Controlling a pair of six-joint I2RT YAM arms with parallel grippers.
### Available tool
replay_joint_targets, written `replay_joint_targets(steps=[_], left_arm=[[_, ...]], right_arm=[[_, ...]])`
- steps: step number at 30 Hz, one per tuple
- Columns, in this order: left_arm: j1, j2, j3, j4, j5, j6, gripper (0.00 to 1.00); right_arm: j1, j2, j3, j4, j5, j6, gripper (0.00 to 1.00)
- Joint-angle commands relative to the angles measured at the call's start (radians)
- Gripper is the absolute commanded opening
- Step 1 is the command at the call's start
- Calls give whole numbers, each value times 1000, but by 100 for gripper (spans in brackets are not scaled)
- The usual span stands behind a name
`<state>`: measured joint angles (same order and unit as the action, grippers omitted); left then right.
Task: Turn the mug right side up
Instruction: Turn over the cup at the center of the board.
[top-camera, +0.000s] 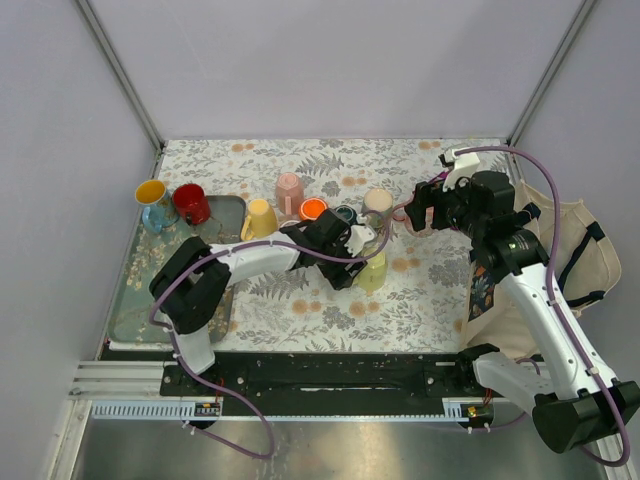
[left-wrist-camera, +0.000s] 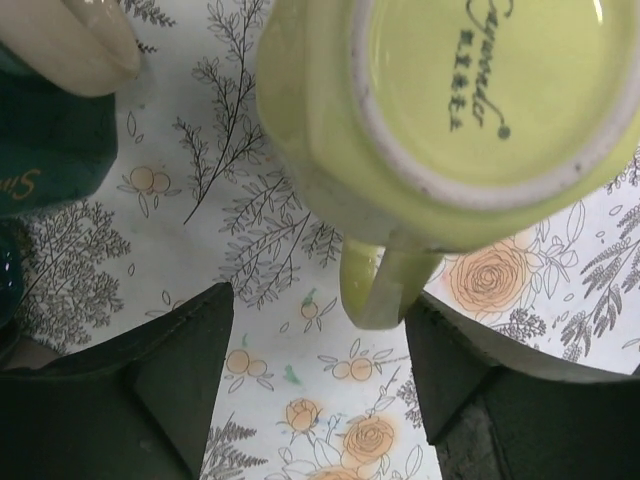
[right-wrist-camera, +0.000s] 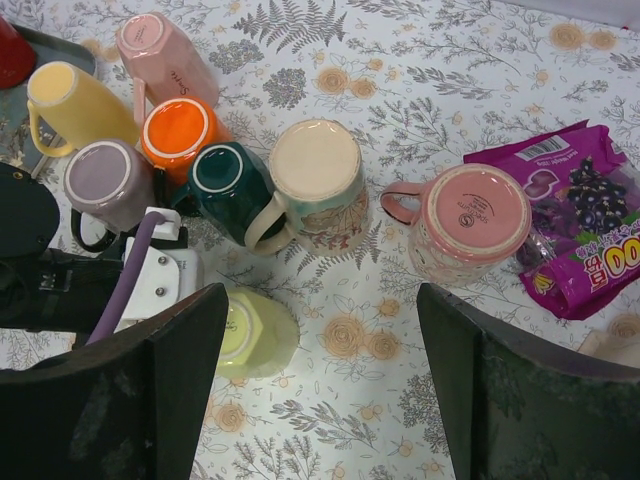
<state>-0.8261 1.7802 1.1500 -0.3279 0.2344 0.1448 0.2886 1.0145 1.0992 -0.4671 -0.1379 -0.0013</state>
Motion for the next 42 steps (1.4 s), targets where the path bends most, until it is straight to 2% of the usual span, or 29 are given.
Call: replay_joint_targets(steps=[1,7,14,19,26,30,34,39,42], left_arm=[[-5,31,45,110,61,-13,69],[-5,74,59,119,112,4,56],[-1,76,59,60,144,35,38],[34,30,50,38,169,62,23],[113,-53,137,-52,270,151,2],[180,-76,255,-149,394,179,0],[283,-44,426,-307,546,145,0],[427,34,580,-428,776,-17,0],[488,58,606,-424,894,-143,0]], right_arm=[[-3,-10,-5,62,26,6,85],[-8,6,-5,65,21,6,85],[-8,-10,-27,41,35,-48,85],[-8,-7,-35,36,24,-74,85],[-11,50,11,39,17,-143,84],[-9,87,44,68,-14,-161,84],[-9,127,90,105,-74,-195,84],[9,124,71,198,-213,-314,82],[95,90,9,255,-200,-503,82]])
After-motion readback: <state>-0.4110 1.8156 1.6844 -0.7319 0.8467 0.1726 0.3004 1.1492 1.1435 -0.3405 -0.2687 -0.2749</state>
